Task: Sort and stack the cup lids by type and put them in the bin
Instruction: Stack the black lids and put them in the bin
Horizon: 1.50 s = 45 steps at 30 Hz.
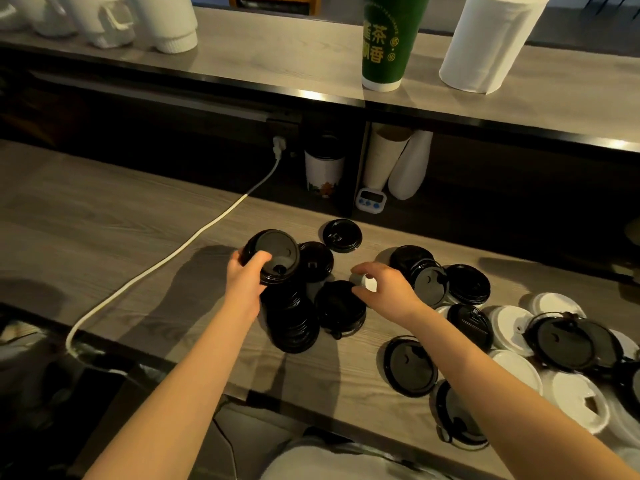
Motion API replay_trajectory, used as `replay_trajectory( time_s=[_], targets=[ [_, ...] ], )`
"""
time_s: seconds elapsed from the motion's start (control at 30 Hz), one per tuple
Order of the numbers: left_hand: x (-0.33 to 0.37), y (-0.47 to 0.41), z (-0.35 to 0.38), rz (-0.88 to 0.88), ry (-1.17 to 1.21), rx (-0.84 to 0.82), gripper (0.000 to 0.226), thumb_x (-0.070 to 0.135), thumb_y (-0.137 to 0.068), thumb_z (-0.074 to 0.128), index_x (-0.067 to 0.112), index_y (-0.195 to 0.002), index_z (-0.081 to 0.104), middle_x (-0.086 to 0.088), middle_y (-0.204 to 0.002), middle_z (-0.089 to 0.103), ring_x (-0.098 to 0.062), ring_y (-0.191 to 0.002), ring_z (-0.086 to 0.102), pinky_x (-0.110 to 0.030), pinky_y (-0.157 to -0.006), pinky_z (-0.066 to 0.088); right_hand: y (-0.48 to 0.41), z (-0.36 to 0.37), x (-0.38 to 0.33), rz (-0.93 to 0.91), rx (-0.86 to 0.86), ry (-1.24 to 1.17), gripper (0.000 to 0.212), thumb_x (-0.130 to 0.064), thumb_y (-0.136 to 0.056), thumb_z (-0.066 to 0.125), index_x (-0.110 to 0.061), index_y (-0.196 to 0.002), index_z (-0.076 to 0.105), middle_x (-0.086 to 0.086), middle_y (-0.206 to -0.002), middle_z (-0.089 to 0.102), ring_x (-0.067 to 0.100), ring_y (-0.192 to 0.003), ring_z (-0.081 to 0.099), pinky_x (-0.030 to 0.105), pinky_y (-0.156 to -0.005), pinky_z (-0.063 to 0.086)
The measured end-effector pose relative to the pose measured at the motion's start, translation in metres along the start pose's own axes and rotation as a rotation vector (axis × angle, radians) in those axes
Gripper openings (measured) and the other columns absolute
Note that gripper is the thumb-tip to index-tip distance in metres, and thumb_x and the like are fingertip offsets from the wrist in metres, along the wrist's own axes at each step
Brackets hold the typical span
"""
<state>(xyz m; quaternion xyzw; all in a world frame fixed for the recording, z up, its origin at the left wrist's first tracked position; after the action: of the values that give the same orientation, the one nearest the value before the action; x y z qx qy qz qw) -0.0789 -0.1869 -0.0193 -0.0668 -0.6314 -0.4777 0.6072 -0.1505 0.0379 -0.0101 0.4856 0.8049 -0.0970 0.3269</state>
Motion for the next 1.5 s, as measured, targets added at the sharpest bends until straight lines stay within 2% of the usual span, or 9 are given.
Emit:
replay_trajectory(
  time_s=[0.13,0.27,0.37,0.53,0.8,0.97,1.2,1.4,1.5],
  targets=[
    [0.000,-0.010,-0.024,-0.003,0.040,0.085,0.057,0.004,-0.083,0.061,0.008,-0.137,0.040,-0.015,-0.122,0.059,-0.018,-0.086,0.064,-0.026,-0.062,0.051,-0.021,0.015,-0.010,0.022,-0.085,0.093,0.042,-0.024,-0.091,0.058,-0.017,-0.131,0.050,0.005,-0.132,0.053,0.023,-0.113,0.055,0.032,-0.091,0.045],
    [0.001,-0.016,-0.032,-0.011,0.069,0.144,0.053,0.002,-0.084,0.061,0.006,-0.134,0.043,-0.017,-0.124,0.058,-0.028,-0.099,0.063,-0.035,-0.069,0.056,-0.053,0.031,-0.021,0.008,-0.165,0.184,0.055,-0.023,-0.089,0.058,-0.015,-0.140,0.039,0.010,-0.142,0.043,0.029,-0.127,0.044,0.037,-0.098,0.042],
    [0.002,-0.022,-0.030,-0.008,0.097,0.138,0.052,0.000,-0.084,0.061,0.006,-0.133,0.044,-0.017,-0.122,0.058,-0.022,-0.087,0.064,-0.025,-0.063,0.055,-0.077,0.044,-0.027,-0.004,-0.248,0.310,0.070,-0.024,-0.087,0.060,-0.019,-0.147,0.024,0.009,-0.153,0.025,0.032,-0.138,0.028,0.044,-0.108,0.036],
    [-0.005,-0.035,-0.025,-0.041,0.094,0.163,0.044,0.001,-0.085,0.061,0.010,-0.125,0.046,-0.018,-0.123,0.058,-0.028,-0.101,0.061,-0.037,-0.086,0.051,-0.101,0.058,-0.041,-0.070,-0.390,0.482,0.090,-0.031,-0.086,0.064,-0.023,-0.151,0.004,0.008,-0.159,0.002,0.031,-0.146,0.007,0.046,-0.115,0.023],
    [-0.009,-0.054,-0.019,-0.052,0.064,0.091,0.047,0.007,-0.081,0.065,0.014,-0.124,0.047,-0.014,-0.122,0.061,-0.029,-0.113,0.058,-0.046,-0.105,0.041,-0.121,0.078,-0.041,-0.094,-0.446,0.673,0.093,-0.041,-0.074,0.073,-0.020,-0.147,0.018,0.016,-0.142,0.033,0.036,-0.130,0.035,0.044,-0.107,0.034],
    [-0.008,-0.060,-0.014,-0.028,0.059,0.140,0.031,0.003,-0.083,0.062,0.015,-0.107,0.046,-0.016,-0.111,0.060,-0.030,-0.098,0.060,-0.044,-0.088,0.049,-0.117,0.066,-0.036,-0.134,-0.351,0.524,0.094,-0.043,-0.070,0.073,-0.022,-0.146,0.022,0.014,-0.137,0.034,0.034,-0.126,0.033,0.044,-0.104,0.034],
    [-0.015,-0.051,-0.001,-0.080,0.084,0.113,0.029,0.005,-0.085,0.061,0.016,-0.107,0.046,-0.010,-0.093,0.062,-0.023,-0.080,0.062,-0.032,-0.065,0.050,-0.098,0.023,-0.032,-0.108,-0.116,0.013,0.098,-0.033,-0.063,0.078,-0.021,-0.144,0.024,0.007,-0.136,0.036,0.028,-0.128,0.029,0.037,-0.105,0.030],
    [-0.025,-0.030,0.027,-0.192,0.105,-0.024,0.027,0.007,-0.087,0.058,0.013,-0.112,0.052,-0.012,-0.100,0.063,-0.027,-0.090,0.063,-0.042,-0.082,0.052,-0.077,0.003,-0.051,-0.123,-0.048,-0.259,0.089,-0.028,-0.062,0.081,-0.023,-0.134,0.030,-0.002,-0.127,0.041,0.017,-0.122,0.033,0.031,-0.101,0.034],
    [-0.029,-0.020,0.036,-0.231,0.096,-0.087,0.029,0.012,-0.091,0.052,0.013,-0.120,0.052,-0.014,-0.106,0.064,-0.023,-0.088,0.064,-0.033,-0.062,0.053,-0.066,0.003,-0.060,-0.142,-0.078,-0.269,0.087,-0.028,-0.062,0.081,-0.026,-0.133,0.031,-0.002,-0.128,0.040,0.018,-0.124,0.033,0.035,-0.104,0.036]
  ],
)
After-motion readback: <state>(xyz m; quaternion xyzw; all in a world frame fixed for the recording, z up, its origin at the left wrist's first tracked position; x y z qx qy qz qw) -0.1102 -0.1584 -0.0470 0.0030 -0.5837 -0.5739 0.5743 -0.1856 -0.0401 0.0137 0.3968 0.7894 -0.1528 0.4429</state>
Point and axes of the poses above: each hand's wrist, its own y-axis away from the middle knuckle, its own z-axis out of the palm, x = y × z, the point moved 8 cm from there along -y, towards the middle knuckle
